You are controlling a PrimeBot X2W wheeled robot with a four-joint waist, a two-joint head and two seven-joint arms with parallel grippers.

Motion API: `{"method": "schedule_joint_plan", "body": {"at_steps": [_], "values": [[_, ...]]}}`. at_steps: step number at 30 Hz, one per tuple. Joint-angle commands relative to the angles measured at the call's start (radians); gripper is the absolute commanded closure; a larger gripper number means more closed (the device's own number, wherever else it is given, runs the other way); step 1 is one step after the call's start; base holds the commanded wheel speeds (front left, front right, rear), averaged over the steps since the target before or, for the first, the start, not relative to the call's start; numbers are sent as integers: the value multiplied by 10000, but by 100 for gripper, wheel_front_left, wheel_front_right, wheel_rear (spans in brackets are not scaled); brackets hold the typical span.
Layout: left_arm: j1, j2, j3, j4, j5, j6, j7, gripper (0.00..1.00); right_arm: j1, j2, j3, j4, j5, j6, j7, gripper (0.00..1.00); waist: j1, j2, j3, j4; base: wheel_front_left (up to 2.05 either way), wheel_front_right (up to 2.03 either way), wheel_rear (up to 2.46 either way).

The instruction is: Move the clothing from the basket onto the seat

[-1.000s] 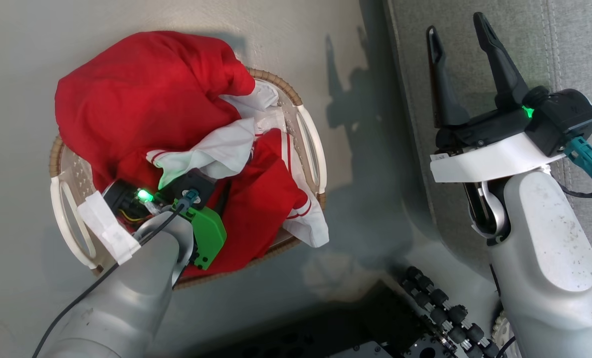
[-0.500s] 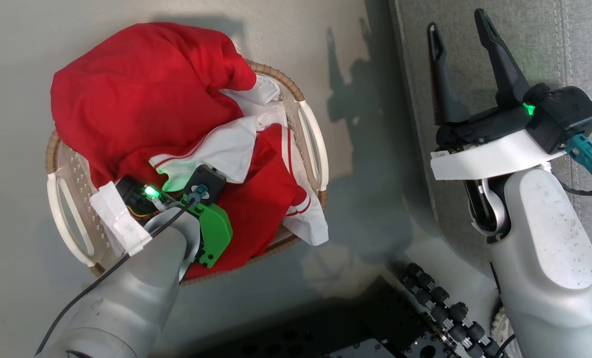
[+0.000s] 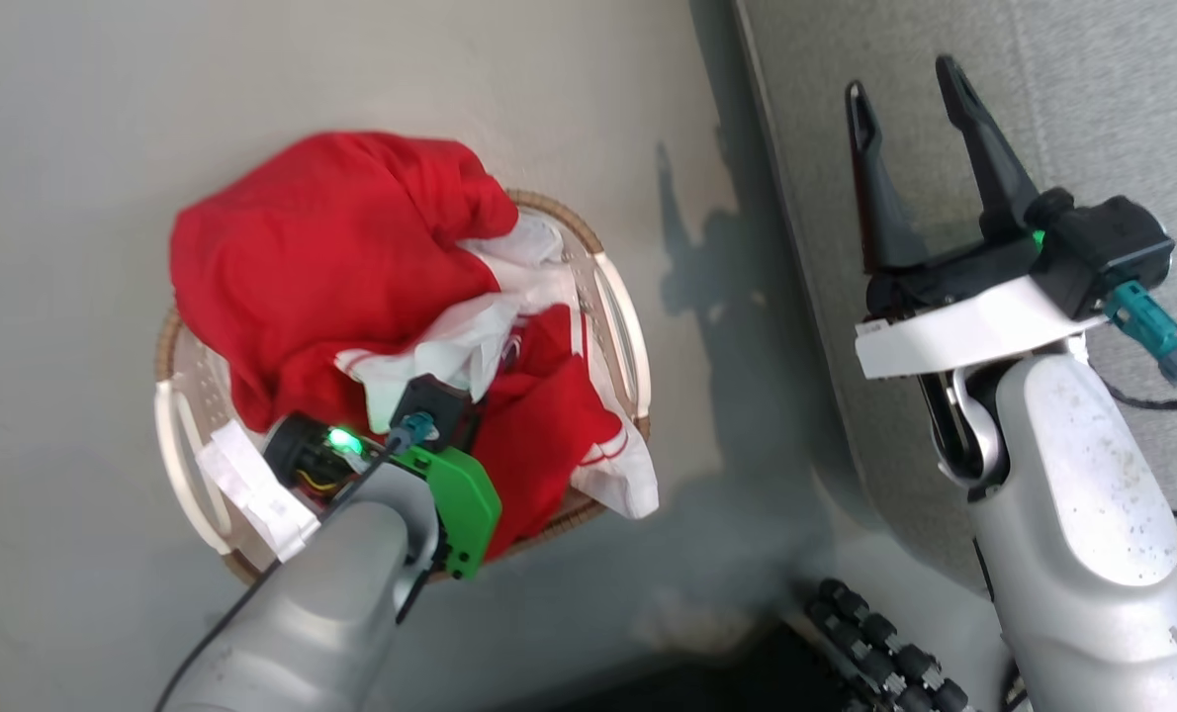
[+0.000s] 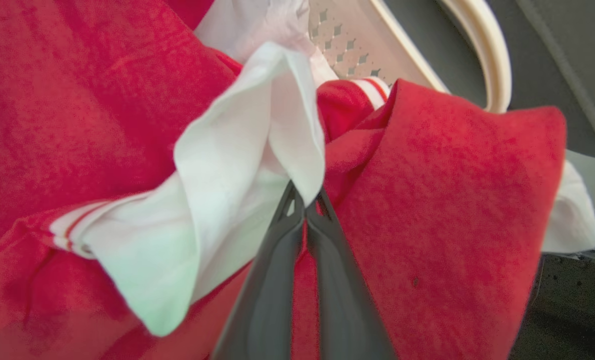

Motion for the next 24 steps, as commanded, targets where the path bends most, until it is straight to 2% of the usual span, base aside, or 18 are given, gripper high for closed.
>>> {"method": "schedule_joint_plan", "body": {"at_steps": [1,7,24], "values": [[257,-14,86,-201,-73,-21,-25,100,231,-36,-62,92,-111,-6,-48,0,0,0,-968,276,0,0,0],[1069,-38,662,-1185,-221,-21,-20,100,682,-36,-168,374,-303,-6,-48,0,0,0,-2152,638,0,0,0],[3509,-114,2881,-4352,784,-21,-22,100,2282,-39,-340,969,-514,-7,-48,0,0,0,-5181,1313,0,0,0]]}}
